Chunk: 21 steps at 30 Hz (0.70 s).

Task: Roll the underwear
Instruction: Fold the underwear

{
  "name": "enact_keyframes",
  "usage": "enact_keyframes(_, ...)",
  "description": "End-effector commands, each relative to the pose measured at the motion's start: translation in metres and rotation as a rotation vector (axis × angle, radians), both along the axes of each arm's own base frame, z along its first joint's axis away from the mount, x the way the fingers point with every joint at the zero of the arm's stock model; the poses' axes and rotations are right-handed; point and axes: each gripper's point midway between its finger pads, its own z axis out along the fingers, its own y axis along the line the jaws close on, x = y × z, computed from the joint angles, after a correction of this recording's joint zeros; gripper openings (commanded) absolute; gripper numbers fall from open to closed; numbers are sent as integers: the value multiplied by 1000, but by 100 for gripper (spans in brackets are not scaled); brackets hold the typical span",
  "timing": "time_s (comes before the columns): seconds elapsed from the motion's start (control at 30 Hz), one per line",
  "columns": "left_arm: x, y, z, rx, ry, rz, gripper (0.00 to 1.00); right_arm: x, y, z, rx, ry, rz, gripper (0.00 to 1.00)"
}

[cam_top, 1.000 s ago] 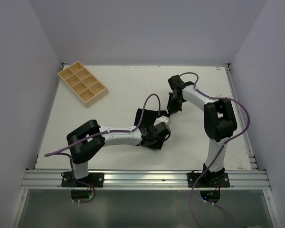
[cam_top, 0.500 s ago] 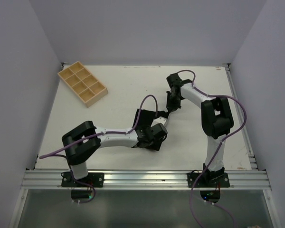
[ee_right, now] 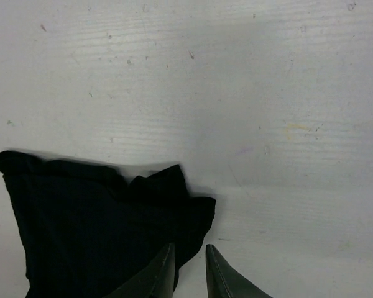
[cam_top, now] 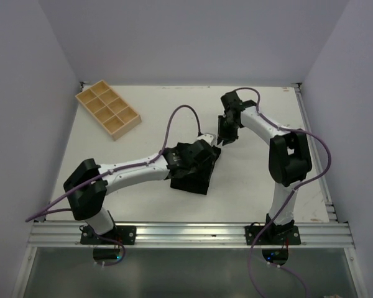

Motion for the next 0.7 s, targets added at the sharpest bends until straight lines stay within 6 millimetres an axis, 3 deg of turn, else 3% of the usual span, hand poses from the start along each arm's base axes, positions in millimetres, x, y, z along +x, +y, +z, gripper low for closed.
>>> enact_keyframes(0.0,28,25,43,-76,-30,49,59,-3,0,40,35,-38,19,31)
enact_keyframes(0.03,39,40,38,-65,-25,81,59,-5,-1,43,31,-28,19,32)
enact_keyframes(0.17,57,70,15,-33,3,126,58,-5,2,56,53,-49,21,37)
enact_keyframes(0.23,66,80,-4,-38,32,132,57,-7,25,63,192,-70,53,30)
enact_keyframes(0.3,71,80,-13,-76,58,120,52,-22,53,78,366,-68,103,22)
enact_keyframes(0.33,77,90,-27,-62,85,143,50,-38,59,63,415,-10,87,20)
enact_keyframes(0.37,78,91,-33,-69,100,141,47,-36,73,66,481,-49,115,18)
enact_keyframes(0.4,83,94,-42,-66,109,150,45,-47,84,68,546,-30,142,14)
enact_keyframes(0.5,91,102,-56,-42,122,157,45,-67,101,48,621,4,170,10)
enact_keyframes(0.67,93,118,-86,18,162,186,44,-102,100,-6,639,133,122,7)
